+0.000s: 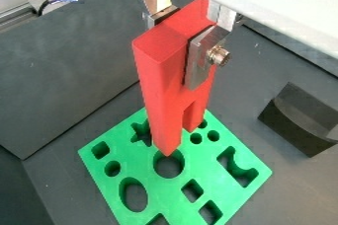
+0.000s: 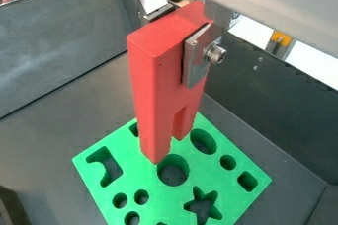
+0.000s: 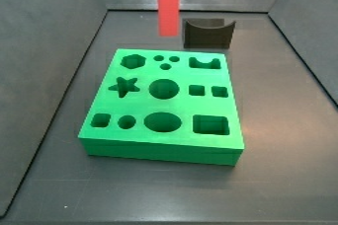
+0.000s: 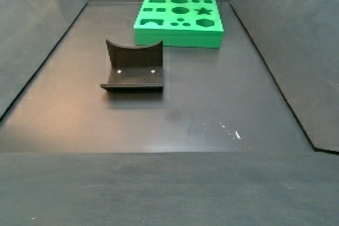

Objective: Insert the double-square object.

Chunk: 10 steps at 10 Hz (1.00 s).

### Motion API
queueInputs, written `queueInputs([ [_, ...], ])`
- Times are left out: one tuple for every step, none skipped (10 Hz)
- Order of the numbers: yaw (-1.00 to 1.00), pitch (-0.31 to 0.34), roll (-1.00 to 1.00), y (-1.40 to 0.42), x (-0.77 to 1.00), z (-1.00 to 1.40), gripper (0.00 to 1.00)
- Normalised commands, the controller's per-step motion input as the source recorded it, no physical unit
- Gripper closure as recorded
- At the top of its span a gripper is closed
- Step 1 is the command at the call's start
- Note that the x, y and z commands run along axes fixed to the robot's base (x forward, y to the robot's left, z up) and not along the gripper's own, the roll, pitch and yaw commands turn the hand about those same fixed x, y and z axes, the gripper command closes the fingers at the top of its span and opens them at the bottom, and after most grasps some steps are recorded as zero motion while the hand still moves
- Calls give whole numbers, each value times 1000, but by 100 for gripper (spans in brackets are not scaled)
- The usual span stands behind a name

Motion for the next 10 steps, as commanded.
queueInputs([
  [-540,0,0,-229,557,-329,100],
  [-569,0,0,-223,531,-320,100],
  [-589,0,11,-223,517,-351,100],
  [-651,0,7,-209,454,-343,100],
  [-689,0,4,-200,417,-334,100],
  [-706,0,7,-200,400,-340,100],
  [-660,0,13,-206,449,-351,100],
  [-609,0,17,-220,500,-354,100],
  [-543,0,26,-231,574,-377,100],
  [-457,0,40,-249,660,-406,100],
])
